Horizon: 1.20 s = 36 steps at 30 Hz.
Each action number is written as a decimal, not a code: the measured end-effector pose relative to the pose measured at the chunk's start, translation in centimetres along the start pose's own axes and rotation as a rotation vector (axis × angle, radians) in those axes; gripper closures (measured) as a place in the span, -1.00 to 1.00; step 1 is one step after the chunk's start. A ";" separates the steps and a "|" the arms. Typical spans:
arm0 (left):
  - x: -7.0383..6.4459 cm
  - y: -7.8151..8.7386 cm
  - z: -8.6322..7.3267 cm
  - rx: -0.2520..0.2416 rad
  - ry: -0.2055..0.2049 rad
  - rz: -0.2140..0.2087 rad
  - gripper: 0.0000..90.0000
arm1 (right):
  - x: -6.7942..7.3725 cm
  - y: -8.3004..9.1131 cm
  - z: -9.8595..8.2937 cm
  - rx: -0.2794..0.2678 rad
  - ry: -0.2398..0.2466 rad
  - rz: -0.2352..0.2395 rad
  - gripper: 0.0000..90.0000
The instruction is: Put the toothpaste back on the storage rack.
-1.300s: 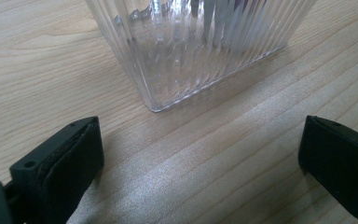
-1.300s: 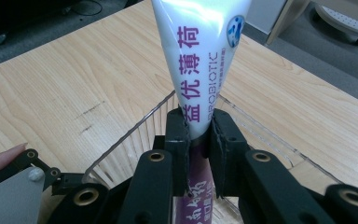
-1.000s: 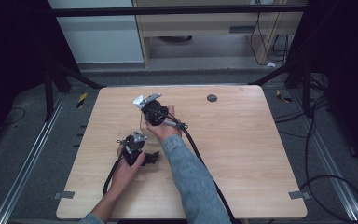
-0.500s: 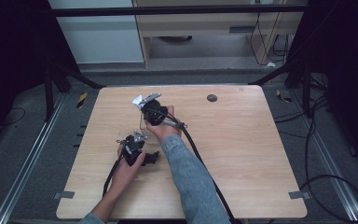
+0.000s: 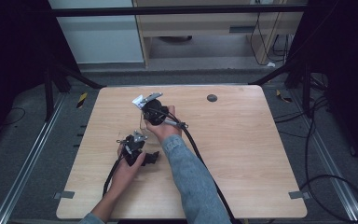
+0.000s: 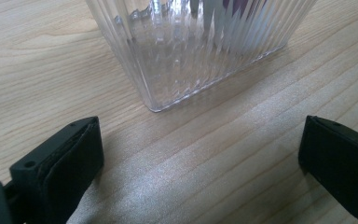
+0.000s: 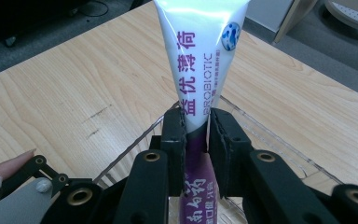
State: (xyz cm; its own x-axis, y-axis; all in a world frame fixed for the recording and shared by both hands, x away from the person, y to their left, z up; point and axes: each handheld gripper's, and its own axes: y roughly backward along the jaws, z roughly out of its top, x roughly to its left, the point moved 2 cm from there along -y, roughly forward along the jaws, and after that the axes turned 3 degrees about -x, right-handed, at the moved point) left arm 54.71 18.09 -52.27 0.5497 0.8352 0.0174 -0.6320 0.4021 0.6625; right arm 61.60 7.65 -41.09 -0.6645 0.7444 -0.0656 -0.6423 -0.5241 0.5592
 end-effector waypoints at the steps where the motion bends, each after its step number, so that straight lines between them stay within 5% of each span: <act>1: 0.0 0.0 0.0 0.000 0.000 0.000 -1.00 | 0.0 0.1 0.0 0.002 -0.002 0.000 0.68; 36: 0.0 0.0 0.0 0.000 -0.001 0.001 -1.00 | -0.7 2.5 -0.2 -0.006 0.003 0.004 0.70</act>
State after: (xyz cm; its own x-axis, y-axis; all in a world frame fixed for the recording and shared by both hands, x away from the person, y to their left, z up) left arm 54.71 18.10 -52.27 0.5496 0.8352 0.0191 -0.6324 0.4009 0.6628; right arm 60.45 5.74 -39.80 -0.6681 0.7412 -0.0661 -0.6422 -0.5294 0.5543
